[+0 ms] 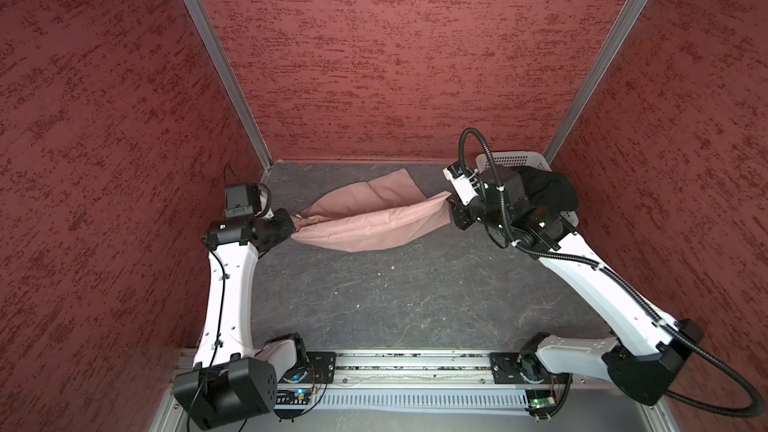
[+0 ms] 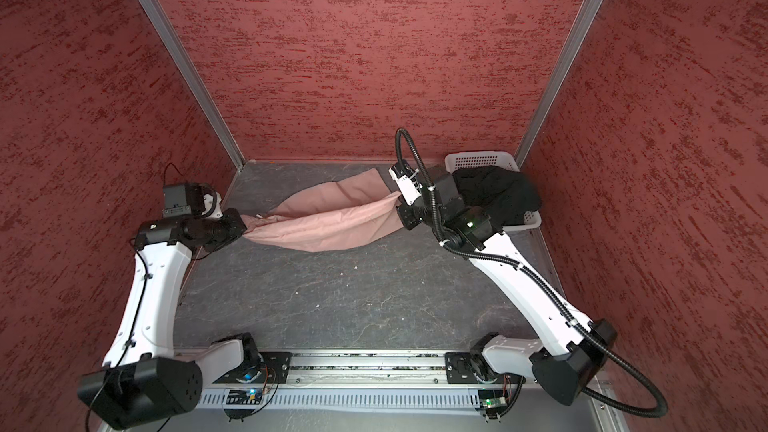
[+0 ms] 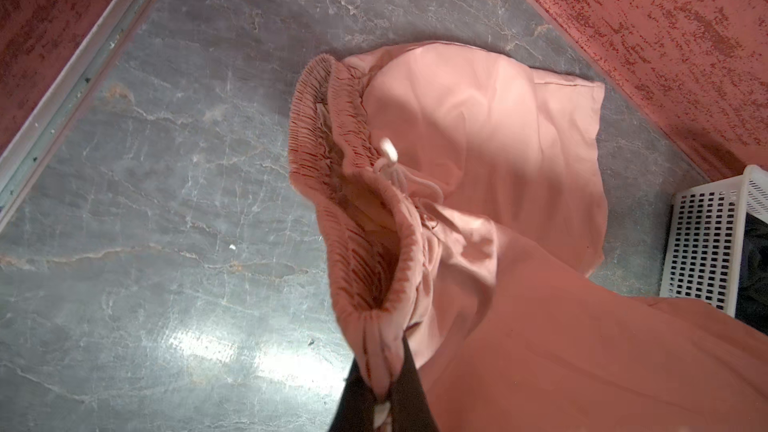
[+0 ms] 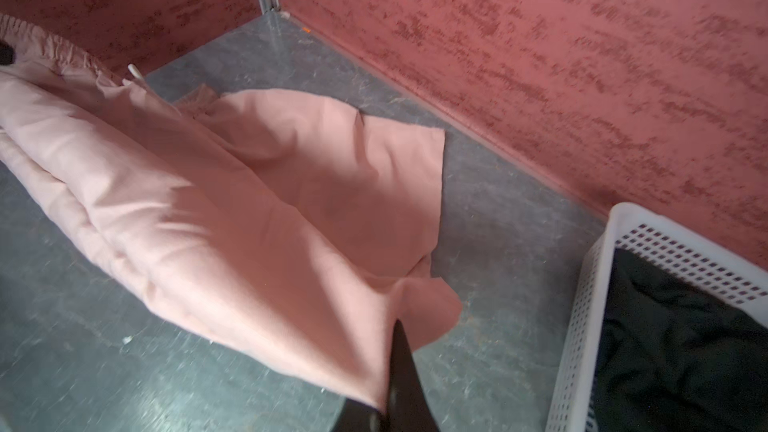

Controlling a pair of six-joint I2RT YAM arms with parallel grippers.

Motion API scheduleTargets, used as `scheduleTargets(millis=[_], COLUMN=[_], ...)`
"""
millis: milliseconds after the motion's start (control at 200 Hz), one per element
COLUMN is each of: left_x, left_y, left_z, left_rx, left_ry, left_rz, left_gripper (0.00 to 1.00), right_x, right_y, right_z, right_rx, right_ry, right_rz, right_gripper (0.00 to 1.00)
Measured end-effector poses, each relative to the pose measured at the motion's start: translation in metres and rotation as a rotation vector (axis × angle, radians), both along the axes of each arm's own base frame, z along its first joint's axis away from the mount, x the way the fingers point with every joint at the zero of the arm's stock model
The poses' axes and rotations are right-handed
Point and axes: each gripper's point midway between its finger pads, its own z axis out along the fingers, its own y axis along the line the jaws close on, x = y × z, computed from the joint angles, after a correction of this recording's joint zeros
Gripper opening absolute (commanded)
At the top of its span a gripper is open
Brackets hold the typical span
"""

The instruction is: Fold and stack the shorts

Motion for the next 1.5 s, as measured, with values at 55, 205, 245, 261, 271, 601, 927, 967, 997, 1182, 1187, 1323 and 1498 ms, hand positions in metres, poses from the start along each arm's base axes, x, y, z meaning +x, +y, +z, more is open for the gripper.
scheduleTargets(millis=[55,205,245,261,271,601,927,967,997,1182,1187,1323,1498], left_x=[-0.013,-0.035,-0.037,-0.038,-0.038,-0.017,0.003,0.004,0.006,0.016,0.016,0.027,0.044], left_y=[-0.004,-0.009,-0.01,-0.011,-0.011,0.016,0.054,0.058,0.061,0.074,0.075,0.086,0.101], left_z=[0.0,-0.003,-0.006,-0.007,-0.007,-0.041,-0.081,-0.084,-0.086,-0.111,-0.111,-0.128,-0.128], left_rx=[-0.002,-0.029,-0.039,-0.043,-0.046,-0.122,-0.257,-0.266,-0.27,-0.314,-0.315,-0.331,-0.307], left_ry=[-0.008,-0.02,-0.014,-0.012,-0.01,0.115,0.217,0.223,0.228,0.281,0.282,0.313,0.284], left_rz=[0.001,0.014,0.016,0.017,0.018,0.1,0.205,0.211,0.216,0.237,0.237,0.248,0.256], left_gripper=[0.0,0.0,0.0,0.0,0.0,0.0,0.0,0.0,0.0,0.0,0.0,0.31,0.99], right_x=[-0.013,-0.034,-0.034,-0.034,-0.034,0.033,0.144,0.156,0.165,0.216,0.218,0.254,0.279], right_y=[0.003,-0.003,-0.005,-0.005,-0.005,0.002,0.053,0.061,0.067,0.103,0.104,0.128,0.14], right_z=[-0.01,-0.021,-0.019,-0.018,-0.017,-0.02,-0.056,-0.06,-0.064,-0.088,-0.09,-0.116,-0.16], right_rx=[-0.011,-0.03,-0.029,-0.03,-0.031,-0.144,-0.195,-0.2,-0.203,-0.209,-0.209,-0.209,-0.203], right_ry=[0.028,0.06,0.051,0.047,0.046,-0.034,-0.032,-0.037,-0.04,-0.056,-0.057,-0.072,-0.034], right_rz=[0.011,0.002,-0.007,-0.01,-0.012,-0.078,-0.01,0.003,0.014,0.061,0.062,0.073,0.068], right_gripper=[0.0,0.0,0.0,0.0,0.0,0.0,0.0,0.0,0.0,0.0,0.0,0.06,0.53])
